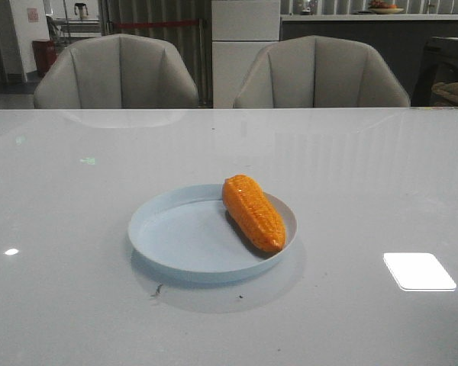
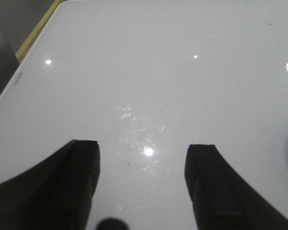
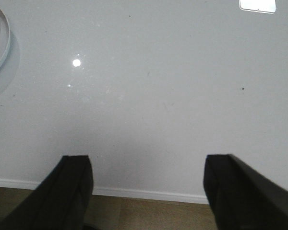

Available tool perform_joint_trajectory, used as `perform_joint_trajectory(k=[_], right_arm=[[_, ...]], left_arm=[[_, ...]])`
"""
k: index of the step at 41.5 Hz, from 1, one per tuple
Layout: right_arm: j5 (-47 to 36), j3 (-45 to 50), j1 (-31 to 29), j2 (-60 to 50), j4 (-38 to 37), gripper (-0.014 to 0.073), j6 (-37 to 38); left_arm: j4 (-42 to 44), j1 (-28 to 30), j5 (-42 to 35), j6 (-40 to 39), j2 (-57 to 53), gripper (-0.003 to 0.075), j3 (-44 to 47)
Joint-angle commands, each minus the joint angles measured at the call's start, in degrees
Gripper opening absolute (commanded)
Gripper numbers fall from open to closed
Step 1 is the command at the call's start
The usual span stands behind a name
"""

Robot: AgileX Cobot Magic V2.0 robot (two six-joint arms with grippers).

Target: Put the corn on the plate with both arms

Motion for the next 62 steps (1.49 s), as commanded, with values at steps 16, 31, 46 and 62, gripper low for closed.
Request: perform_joint_trajectory(k=[16,31,46,62], right_arm=[[-3.1,-1.5,-0.3,0.0,0.0,0.0587,0.0],[-3.0,-1.5,-0.3,0.0,0.0,0.0587,0.0],[-2.9,-1.5,-0.3,0.0,0.0,0.0587,0.0],[-3.0,-1.5,-0.3,0.0,0.0,0.0587,0.0]], left_arm=[[-10.3,0.0,-16.1,11.1,-13.7,0.0098,6.0],[-10.3,0.0,-19.3,11.1,-37.9,0.0095,18.1],[-10.4,0.0,-29.7,11.1,-40.1,0.0095,31.7],[-10.5,0.0,-16.4,11.1,-40.0,0.0095,35.2]])
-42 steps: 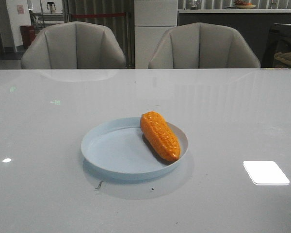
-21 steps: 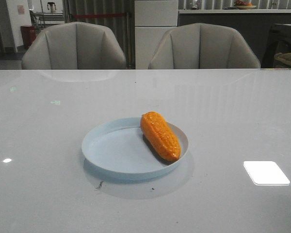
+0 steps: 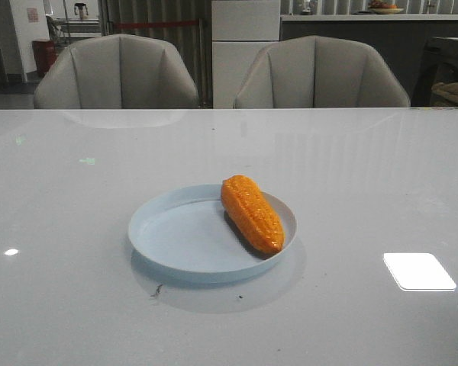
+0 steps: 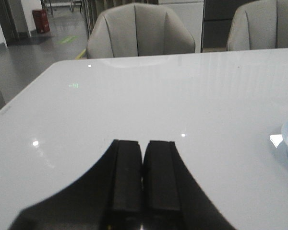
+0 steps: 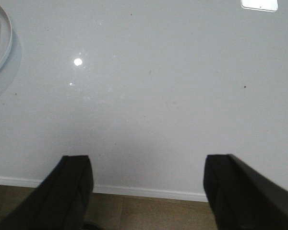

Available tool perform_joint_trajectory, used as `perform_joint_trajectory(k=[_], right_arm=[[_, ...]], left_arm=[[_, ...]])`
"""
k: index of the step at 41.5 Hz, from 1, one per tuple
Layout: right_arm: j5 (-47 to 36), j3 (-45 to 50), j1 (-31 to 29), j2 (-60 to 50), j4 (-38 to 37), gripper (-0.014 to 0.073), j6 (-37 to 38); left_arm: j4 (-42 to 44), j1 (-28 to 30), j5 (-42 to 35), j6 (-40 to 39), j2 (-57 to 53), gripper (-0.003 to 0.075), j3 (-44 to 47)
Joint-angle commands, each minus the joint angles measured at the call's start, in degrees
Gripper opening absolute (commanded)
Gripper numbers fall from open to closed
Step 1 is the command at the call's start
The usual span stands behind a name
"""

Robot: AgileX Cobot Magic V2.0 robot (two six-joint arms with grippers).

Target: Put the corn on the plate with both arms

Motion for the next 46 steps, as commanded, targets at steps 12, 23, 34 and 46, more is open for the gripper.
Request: perform_joint_trajectory(k=[12,23,34,46], right_arm=[[-3.4,-1.5,-0.3,0.1,-0.2,0.0587,-0.1],[-3.3,-1.5,-0.3,0.1,-0.2,0.0587,-0.1],[-3.3,-1.5,-0.4,-9.1,-1.4,0.0579,-0.1],[-1.9,-1.5,-0.2,-29.9,-2.0,0.0527,-0.1]], left_arm=[[-0.5,0.0,-3.2,0.1,-0.9,0.0095,2.2],[-0.5,0.0,-3.2,0.1,-0.9,0.0095,2.2],[-0.5,0.0,-3.2,0.1,-0.9,0.0095,2.2],[-0.5,0.0,-3.2,0.1,-0.9,0.0095,2.2]])
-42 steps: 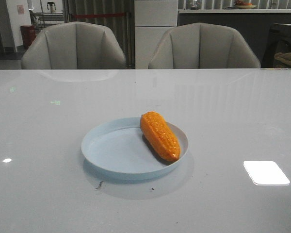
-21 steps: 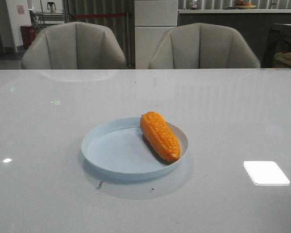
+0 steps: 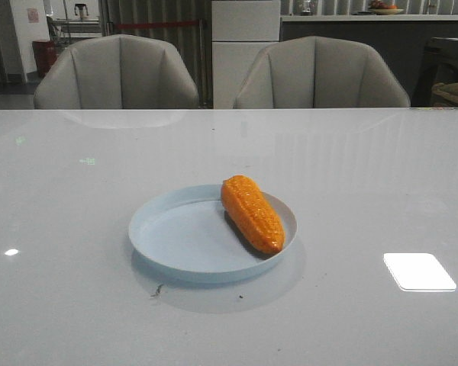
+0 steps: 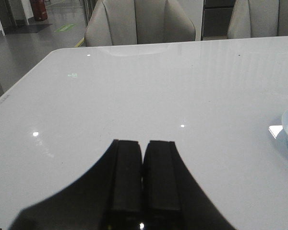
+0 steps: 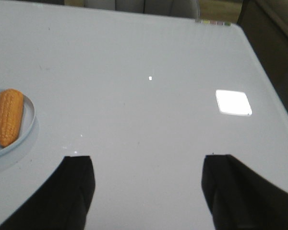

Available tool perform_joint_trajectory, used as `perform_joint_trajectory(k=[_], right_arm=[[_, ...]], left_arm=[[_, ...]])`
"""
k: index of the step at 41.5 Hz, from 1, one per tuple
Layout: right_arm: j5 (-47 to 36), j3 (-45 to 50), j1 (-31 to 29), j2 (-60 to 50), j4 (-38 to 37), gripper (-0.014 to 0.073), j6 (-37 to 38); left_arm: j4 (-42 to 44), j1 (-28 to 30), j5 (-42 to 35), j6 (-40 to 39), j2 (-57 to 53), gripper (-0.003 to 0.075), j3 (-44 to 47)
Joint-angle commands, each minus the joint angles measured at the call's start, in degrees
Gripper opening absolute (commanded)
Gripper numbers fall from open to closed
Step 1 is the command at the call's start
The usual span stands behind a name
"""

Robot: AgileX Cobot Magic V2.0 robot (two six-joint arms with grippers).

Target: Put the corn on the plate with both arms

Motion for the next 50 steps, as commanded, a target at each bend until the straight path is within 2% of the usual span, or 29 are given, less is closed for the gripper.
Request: perform_joint_trajectory(k=[1,5,10,14,17,28,33,35,39,50], right_arm=[[-3.3,-1.5,-0.1,-4.1,-0.4,0.0505,-0.1],[-3.5,-1.4,0.2,-8.6,0.3,0.0363,-0.1],[-5.8,-0.2,1.2,-8.0,1.6,0.0217,-0.1],[-12.0,3.4,1.9,-8.0,2.6,0.0120,-0.1],[-20.2,8.1,2.3,-8.0,2.6,0.0062,-0.1],[-55.4,29.8,2.3,-8.0,2.6,0.0051,-0.1],[-65.3,38.3,2.3,-8.0,2.6,0.0051,-0.1],[-60.5,37.5,2.3,-8.0,2.6,0.0051,-0.1],[-56.5,37.2,2.3,-8.0,2.6,0.0051,-0.1],[-52.9,37.2,2.3,-8.0,2.6,0.0051,-0.1]], left_arm=[[-0.5,0.0,-4.2,0.1,-0.9,0.0095,2.2],[-0.5,0.0,-4.2,0.1,-0.9,0.0095,2.2],[-0.5,0.0,-4.2,0.1,-0.9,0.0095,2.2],[-0.5,0.0,-4.2,0.1,-0.9,0.0095,2.2],[-0.5,0.0,-4.2,0.1,-0.9,0.0095,2.2],[-0.5,0.0,-4.2,0.1,-0.9,0.0095,2.2],[-0.5,0.0,-4.2,0.1,-0.9,0.0095,2.2],[-0.5,0.0,-4.2,0.1,-0.9,0.0095,2.2],[-0.5,0.0,-4.2,0.1,-0.9,0.0095,2.2],[-0.5,0.0,-4.2,0.1,-0.9,0.0095,2.2]])
